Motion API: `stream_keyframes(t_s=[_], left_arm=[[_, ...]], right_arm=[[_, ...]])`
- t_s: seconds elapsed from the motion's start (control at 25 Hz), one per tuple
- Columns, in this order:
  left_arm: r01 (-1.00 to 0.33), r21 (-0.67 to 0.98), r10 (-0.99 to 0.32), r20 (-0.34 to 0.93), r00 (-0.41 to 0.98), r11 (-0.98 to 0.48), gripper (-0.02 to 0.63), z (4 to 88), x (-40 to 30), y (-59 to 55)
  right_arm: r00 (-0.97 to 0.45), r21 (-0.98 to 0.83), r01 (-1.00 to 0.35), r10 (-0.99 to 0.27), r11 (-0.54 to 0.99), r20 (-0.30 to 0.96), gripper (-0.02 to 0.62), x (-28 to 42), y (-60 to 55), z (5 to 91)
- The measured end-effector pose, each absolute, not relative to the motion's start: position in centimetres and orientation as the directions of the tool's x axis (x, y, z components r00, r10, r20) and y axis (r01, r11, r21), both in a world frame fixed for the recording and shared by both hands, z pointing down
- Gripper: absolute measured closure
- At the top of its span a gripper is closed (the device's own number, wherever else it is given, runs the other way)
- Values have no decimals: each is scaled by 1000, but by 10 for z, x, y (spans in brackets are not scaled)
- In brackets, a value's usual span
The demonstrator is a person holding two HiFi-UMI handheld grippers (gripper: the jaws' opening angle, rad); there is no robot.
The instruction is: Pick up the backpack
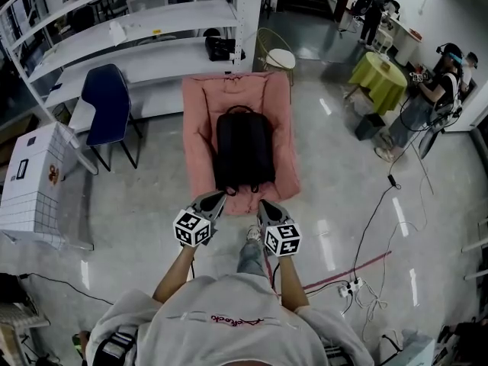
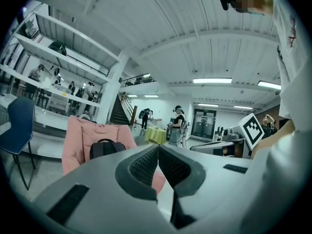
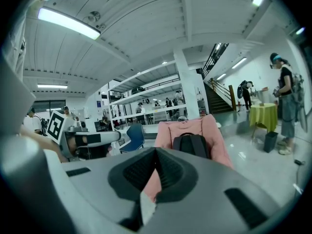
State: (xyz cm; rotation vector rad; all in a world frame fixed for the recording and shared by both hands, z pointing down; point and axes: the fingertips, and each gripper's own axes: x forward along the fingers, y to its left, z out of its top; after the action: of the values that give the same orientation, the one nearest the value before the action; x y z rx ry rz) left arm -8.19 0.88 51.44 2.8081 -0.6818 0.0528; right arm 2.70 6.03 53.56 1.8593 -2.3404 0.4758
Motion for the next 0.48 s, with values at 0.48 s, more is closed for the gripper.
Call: stream_keyframes(t_s=[0.48], left_arm=[[-477, 218, -469, 89, 879, -852, 592, 501, -24, -93]], right_arm=[[-260, -175, -960, -926, 218, 272, 577, 84, -42, 529]])
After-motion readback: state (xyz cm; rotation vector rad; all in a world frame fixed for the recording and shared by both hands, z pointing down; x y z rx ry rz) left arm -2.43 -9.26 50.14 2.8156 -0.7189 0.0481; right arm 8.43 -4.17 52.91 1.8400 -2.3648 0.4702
